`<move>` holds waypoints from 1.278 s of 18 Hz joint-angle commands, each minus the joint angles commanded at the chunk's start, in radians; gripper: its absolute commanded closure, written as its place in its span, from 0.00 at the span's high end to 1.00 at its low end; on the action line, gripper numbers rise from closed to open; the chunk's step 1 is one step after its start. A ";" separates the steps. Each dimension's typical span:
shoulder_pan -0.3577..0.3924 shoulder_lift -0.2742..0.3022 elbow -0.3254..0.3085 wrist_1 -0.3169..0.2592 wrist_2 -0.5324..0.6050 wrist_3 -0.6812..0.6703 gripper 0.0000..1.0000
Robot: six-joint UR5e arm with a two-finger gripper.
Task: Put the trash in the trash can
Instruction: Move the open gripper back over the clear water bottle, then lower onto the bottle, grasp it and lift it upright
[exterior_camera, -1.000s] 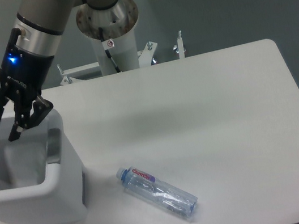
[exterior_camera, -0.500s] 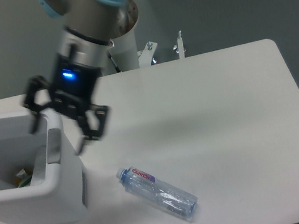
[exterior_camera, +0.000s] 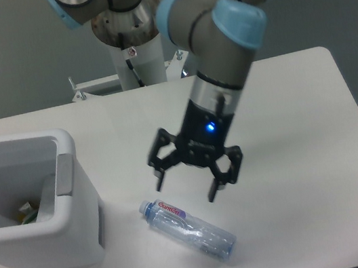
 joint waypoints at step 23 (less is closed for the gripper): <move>-0.186 -0.309 0.200 -0.129 0.470 -0.494 1.00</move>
